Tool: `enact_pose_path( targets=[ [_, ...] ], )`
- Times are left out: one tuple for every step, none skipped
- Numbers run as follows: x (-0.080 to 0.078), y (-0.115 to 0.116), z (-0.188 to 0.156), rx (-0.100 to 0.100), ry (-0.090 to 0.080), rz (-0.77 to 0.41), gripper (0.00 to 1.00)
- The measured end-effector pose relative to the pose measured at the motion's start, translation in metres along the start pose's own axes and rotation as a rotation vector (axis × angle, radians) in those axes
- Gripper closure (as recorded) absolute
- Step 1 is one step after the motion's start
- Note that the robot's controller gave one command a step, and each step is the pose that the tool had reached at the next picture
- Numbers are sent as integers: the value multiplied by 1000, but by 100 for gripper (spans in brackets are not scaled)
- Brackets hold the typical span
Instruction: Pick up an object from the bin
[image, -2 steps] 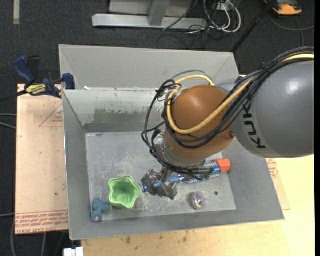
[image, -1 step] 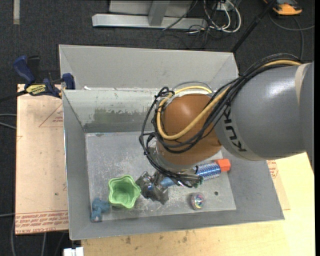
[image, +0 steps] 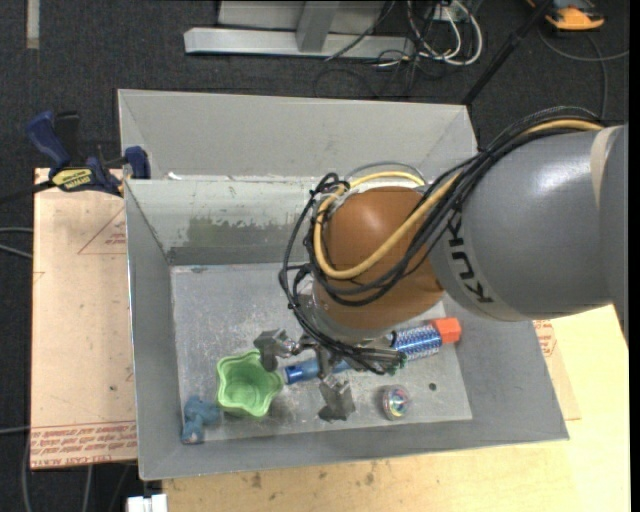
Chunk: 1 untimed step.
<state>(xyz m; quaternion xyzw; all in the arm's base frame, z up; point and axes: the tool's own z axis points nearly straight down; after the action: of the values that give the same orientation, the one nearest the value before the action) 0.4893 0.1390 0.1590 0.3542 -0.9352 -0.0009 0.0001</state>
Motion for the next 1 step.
enact_pose_path(
  targets=[
    [-50,1,92,-2,-1,-99,0]
  ],
)
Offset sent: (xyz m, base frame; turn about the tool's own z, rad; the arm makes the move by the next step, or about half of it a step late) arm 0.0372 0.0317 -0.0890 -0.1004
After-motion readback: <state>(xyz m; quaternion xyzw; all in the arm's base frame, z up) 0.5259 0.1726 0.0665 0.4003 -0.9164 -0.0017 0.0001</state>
